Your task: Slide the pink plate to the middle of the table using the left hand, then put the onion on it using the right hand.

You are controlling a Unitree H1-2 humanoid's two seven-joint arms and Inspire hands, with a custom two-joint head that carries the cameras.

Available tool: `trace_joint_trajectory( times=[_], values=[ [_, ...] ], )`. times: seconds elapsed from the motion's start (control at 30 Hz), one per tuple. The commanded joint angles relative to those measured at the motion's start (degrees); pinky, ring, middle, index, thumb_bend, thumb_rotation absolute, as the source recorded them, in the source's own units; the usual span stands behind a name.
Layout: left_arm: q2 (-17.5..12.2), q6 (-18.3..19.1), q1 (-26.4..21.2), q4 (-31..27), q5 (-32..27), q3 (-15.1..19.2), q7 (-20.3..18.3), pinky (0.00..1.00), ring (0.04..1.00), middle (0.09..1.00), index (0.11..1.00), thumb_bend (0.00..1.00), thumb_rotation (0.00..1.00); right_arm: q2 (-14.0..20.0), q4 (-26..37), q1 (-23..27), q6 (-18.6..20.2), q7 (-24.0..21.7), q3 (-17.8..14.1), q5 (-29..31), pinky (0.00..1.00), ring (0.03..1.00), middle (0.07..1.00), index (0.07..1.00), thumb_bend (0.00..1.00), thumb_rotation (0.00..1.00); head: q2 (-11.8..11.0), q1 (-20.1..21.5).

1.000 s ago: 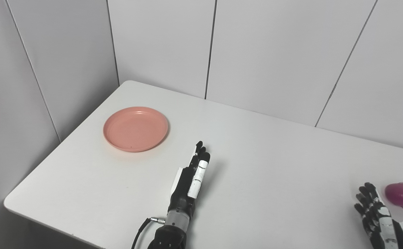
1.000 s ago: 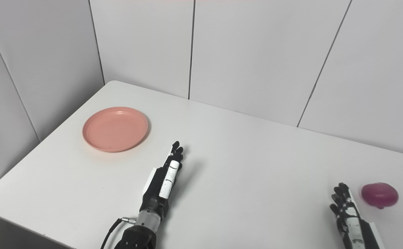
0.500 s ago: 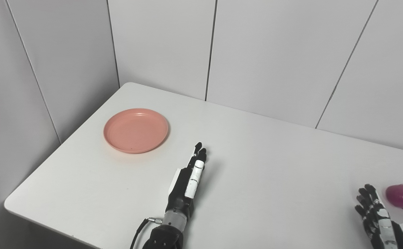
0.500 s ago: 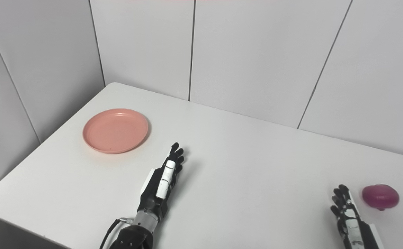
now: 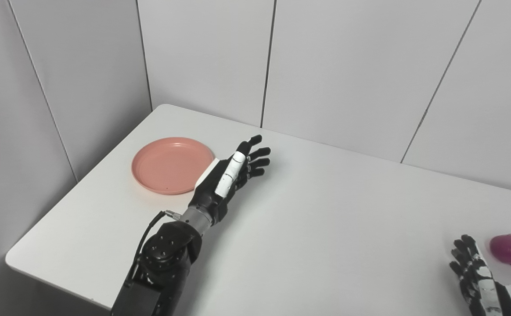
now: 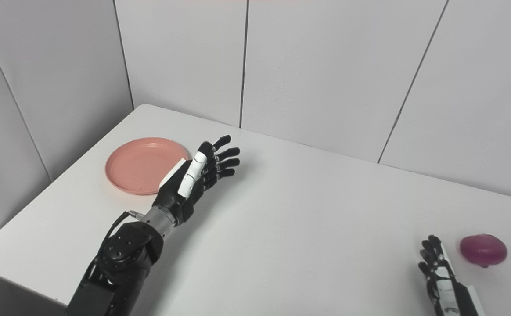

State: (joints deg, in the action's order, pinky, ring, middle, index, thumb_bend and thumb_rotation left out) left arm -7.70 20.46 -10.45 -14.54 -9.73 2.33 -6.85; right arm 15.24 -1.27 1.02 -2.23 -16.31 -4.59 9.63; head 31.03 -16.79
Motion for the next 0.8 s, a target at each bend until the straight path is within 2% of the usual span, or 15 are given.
trace_joint_trajectory(
  times=[0.0,0.2,0.3,0.5,0.63,0.77],
  values=[
    [-1.5,-2.6,-4.3,-0.2,-1.3,1.0,-1.0,0.88,0.881,0.865,0.892,0.91,1.0,-1.0,0.5,-0.3,-0.1,0.8,0.6,-0.2,1.0,1.0,0.985,0.999,0.84,1.0,0.1,0.2],
    [-6.7,-4.0,-10.9,2.6,-2.6,4.8,-3.2,0.85,0.872,0.867,0.895,0.95,1.0,-1.2,0.4,-0.2,-0.8,0.7,0.6,-0.2,1.0,1.0,0.986,0.996,0.84,1.0,0.4,0.5],
    [-8.2,-4.9,-12.9,4.0,-2.6,5.8,-3.7,0.83,0.861,0.855,0.882,0.95,1.0,-1.3,0.4,-0.2,-1.0,0.7,0.6,-0.1,1.0,1.0,0.979,0.99,0.83,1.0,0.5,0.6],
    [-13.1,-5.7,-19.4,8.6,-2.9,8.4,-4.1,0.92,0.915,0.894,0.914,0.92,1.0,-1.4,0.1,-0.1,-1.3,0.7,0.6,-0.2,1.0,1.0,0.976,0.994,0.85,1.0,0.6,0.6],
    [-16.5,-7.9,-22.2,14.3,-2.7,9.9,-5.2,0.94,0.916,0.889,0.924,0.92,1.0,-1.4,-0.3,0.1,-1.6,0.6,0.6,-0.2,1.0,1.0,0.977,0.995,0.86,1.0,0.5,0.6],
    [-19.1,-9.6,-24.0,20.2,-2.6,11.4,-5.1,0.89,0.891,0.858,0.91,0.93,1.0,-1.5,-0.9,0.2,-1.9,0.6,0.6,-0.2,1.0,1.0,0.979,0.993,0.87,1.0,0.3,0.7]
  ],
)
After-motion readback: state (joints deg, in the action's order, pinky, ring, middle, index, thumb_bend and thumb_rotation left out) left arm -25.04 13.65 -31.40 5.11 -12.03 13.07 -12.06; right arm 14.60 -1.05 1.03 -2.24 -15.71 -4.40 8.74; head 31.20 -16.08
